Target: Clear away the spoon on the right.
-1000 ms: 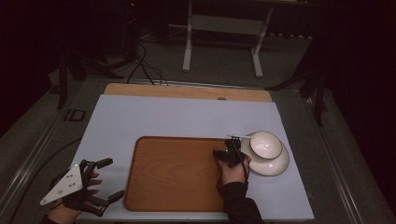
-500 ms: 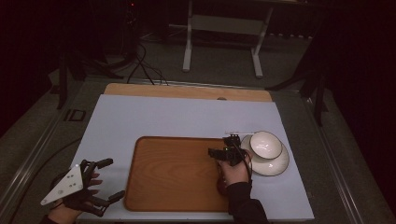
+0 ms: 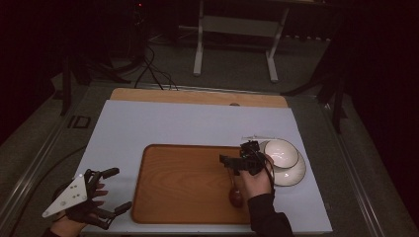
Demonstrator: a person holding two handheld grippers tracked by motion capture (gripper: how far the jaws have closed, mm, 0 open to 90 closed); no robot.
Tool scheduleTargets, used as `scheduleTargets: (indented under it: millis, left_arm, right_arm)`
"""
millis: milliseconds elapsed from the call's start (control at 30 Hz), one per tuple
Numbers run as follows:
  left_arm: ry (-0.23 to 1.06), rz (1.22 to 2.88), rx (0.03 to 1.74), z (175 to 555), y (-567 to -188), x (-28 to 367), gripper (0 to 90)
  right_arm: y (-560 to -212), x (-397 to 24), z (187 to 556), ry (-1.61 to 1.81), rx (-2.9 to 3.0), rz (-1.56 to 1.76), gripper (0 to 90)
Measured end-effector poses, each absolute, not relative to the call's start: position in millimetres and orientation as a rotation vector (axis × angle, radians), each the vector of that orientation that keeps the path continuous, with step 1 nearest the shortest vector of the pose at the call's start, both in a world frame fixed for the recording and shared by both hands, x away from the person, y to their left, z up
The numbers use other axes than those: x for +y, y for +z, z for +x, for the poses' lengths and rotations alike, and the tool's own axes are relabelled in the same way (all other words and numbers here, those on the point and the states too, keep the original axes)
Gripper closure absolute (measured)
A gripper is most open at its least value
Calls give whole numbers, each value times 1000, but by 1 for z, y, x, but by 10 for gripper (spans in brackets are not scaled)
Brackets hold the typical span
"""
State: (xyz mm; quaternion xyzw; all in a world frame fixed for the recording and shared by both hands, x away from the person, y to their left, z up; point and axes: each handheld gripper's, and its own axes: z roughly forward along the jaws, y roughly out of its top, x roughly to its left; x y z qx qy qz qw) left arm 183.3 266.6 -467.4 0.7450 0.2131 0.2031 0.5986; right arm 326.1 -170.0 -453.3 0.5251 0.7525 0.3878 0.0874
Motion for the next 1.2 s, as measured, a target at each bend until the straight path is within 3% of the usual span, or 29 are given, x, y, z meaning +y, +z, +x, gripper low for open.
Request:
scheduleTargets:
  millis: [600,1200]
  left_arm:
    - [473,1727,498,183,-468,266,0]
    - [473,1727,499,183,-468,266,0]
  right_arm:
    - [-437,-199,291,1253,2284,1321,150]
    - [-450,-235,268,1305,2255,1243,152]
